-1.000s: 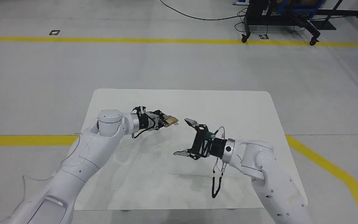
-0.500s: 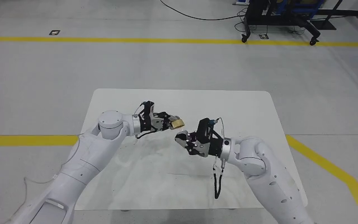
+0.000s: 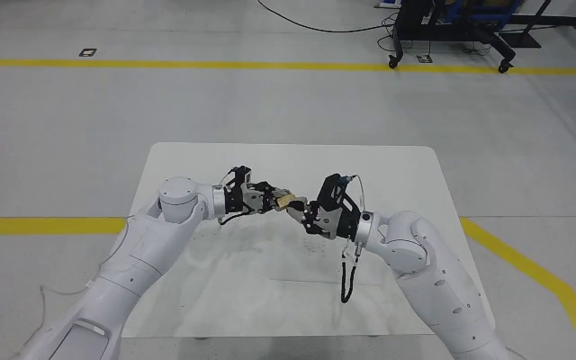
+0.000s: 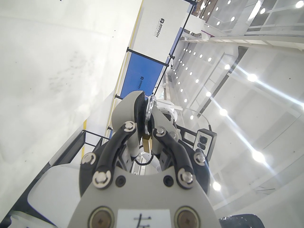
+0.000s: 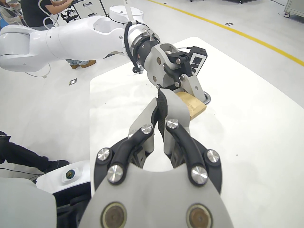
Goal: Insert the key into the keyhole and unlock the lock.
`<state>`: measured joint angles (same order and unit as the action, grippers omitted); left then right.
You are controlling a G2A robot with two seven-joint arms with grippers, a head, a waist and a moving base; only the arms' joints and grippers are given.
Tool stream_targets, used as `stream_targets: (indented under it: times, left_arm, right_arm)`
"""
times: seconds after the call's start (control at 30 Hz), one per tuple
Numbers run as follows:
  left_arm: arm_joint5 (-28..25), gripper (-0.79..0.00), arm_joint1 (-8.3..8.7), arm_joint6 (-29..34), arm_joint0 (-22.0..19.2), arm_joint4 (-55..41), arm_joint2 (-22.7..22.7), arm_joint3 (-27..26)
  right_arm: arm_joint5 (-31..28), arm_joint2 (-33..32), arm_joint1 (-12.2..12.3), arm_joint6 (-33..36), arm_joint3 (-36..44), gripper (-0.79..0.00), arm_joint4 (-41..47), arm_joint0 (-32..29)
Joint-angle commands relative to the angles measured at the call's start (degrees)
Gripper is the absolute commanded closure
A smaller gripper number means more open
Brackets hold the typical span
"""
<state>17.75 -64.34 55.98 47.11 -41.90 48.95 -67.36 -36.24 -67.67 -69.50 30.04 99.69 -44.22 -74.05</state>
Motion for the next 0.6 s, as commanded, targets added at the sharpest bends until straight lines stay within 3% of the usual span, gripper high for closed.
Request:
stream_targets:
  times: [0.0, 0.23, 0.33, 0.43, 0.57]
  left_arm:
    - [0.03, 0.0, -0.08, 0.16, -0.03, 0.08, 0.05, 0.1]
    - [-1.76, 0.0, -0.26, -0.08, 0.08, 0.51, 0.88, 0.05]
    - [-3.36, 0.0, -0.22, -1.26, 0.33, 1.04, 1.73, -0.1]
    - [-4.88, 0.0, -0.16, -1.73, 0.71, 1.56, 2.46, -0.62]
    - [-9.07, 0.0, 0.07, -0.67, 1.17, 4.33, 3.09, -2.23]
  right_arm:
    - [0.45, 0.12, 0.02, -0.36, -0.17, 0.0, -0.33, 0.35]
    - [0.95, 0.07, 0.28, -0.27, 0.39, 0.0, 1.15, 0.51]
    - [-1.88, -1.75, 0.74, -2.09, 3.93, -0.785, 1.39, -0.87]
    - [-5.75, -4.2, 1.29, -5.02, 8.13, -0.785, -0.39, -2.98]
    - [-5.75, -4.2, 1.29, -5.02, 8.13, -0.785, -0.39, -2.98]
